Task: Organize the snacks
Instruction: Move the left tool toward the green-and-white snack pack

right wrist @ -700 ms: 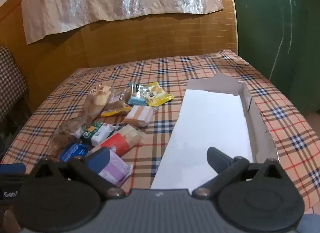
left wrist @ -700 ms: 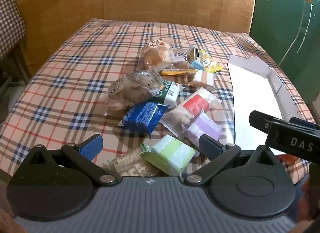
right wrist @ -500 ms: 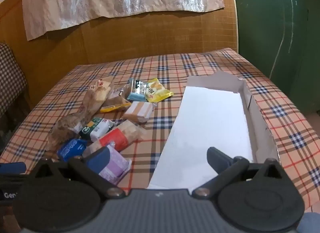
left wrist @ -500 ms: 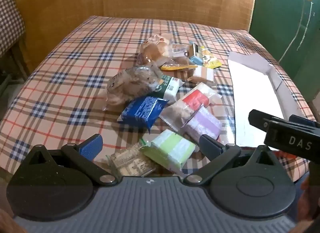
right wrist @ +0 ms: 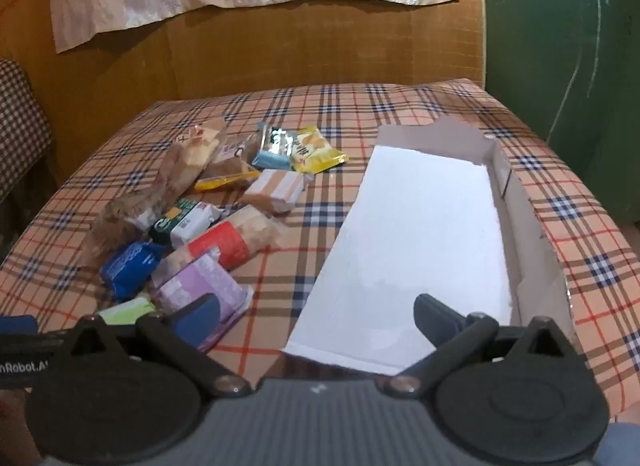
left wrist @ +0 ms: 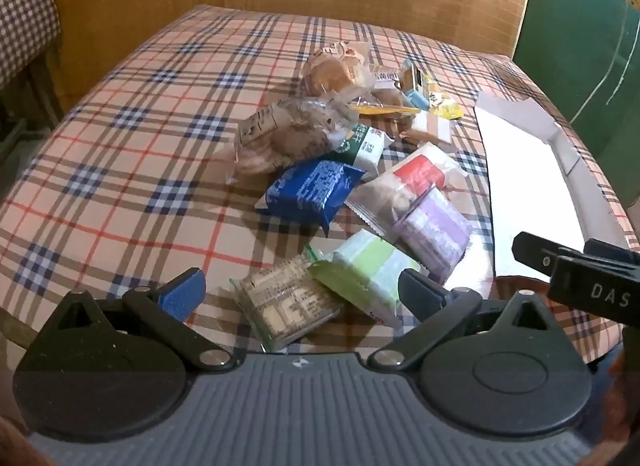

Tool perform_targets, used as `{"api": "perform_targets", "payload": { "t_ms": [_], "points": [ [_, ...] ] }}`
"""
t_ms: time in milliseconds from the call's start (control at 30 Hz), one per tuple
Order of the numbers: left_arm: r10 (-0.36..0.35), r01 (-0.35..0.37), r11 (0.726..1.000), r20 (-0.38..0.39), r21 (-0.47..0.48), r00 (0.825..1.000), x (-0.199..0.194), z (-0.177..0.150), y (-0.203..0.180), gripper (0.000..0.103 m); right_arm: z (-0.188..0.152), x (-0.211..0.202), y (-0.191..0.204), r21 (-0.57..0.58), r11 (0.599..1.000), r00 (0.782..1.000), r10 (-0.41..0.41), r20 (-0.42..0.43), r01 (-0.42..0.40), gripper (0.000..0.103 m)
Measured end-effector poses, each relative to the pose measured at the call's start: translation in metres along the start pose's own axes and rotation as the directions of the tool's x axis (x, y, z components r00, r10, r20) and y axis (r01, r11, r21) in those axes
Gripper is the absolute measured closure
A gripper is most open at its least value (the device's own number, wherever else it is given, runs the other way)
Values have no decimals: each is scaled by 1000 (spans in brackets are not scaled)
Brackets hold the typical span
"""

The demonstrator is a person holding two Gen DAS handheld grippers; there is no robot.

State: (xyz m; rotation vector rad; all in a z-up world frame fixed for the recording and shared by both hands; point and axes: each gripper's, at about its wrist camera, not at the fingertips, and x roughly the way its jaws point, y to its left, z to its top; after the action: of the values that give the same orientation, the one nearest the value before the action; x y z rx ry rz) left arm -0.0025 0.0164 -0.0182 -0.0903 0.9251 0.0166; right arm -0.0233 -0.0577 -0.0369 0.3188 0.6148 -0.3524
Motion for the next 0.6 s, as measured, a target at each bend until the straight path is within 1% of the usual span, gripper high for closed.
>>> {"api": "perform_targets", "payload": {
  "t_ms": [100, 233, 333, 433, 500, 600],
  "points": [
    [-22, 22, 1000, -1, -21, 1000, -2, -3, -3, 0, -1, -1, 2, -11, 1000, 1000, 0, 3, 0, 1],
    [-33, 33, 999, 6, -25, 999, 2, -6, -7, 0, 0, -3, 3, -20, 1000, 1000, 14, 14, -13, 1],
    [-40, 40, 999, 1, -18, 999, 7, -7, -10, 0, 1, -4, 4, -29, 1000, 1000, 5, 20, -4, 1],
    [-67, 67, 998, -13, -2, 998, 10, -12, -12, 0, 1, -4, 1, -15, 1000, 1000, -1, 16, 1, 1],
    [-50, 50, 998, -13, 25, 999, 14, -14, -16, 0, -1, -5, -1, -3, 1000, 1000, 12, 20, -12, 1],
    [9, -9, 999, -4, 45, 1000, 20, -16, -9, 0, 0, -4, -1, -3, 1000, 1000, 10, 23, -10, 1]
  ]
}}
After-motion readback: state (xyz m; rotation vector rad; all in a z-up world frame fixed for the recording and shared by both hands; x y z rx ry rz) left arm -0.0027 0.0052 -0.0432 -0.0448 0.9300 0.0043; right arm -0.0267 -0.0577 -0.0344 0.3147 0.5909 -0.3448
